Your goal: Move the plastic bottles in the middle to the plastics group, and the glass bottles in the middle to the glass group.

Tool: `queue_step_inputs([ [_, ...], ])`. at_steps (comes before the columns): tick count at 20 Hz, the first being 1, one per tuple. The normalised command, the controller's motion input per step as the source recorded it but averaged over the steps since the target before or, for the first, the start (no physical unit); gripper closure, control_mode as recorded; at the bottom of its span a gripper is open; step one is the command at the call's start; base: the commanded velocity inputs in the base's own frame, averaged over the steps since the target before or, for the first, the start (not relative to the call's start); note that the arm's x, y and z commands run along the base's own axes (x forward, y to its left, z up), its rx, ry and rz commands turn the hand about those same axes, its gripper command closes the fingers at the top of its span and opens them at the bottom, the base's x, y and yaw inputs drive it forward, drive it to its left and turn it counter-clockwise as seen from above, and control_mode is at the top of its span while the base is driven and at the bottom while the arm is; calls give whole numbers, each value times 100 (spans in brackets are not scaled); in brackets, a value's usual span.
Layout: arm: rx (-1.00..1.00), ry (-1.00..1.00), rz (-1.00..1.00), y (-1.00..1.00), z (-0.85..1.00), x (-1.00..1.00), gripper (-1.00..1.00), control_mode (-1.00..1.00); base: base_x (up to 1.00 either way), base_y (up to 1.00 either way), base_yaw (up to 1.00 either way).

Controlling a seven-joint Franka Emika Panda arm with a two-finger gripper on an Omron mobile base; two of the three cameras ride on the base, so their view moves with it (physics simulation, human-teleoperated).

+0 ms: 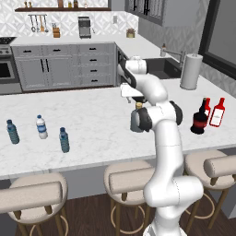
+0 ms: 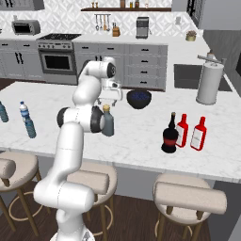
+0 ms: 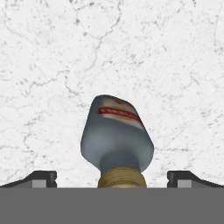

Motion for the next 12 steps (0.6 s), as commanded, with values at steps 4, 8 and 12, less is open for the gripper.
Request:
queue_step_inputs([
  [4, 0, -21, 0, -5, -4, -22, -100, -100, 0, 0, 0],
  [8, 0, -31, 0, 0, -19, -48, -100, -100, 0, 0, 0],
  [12, 0, -35, 0, 0, -21, -59, -100, -100, 0, 0, 0],
])
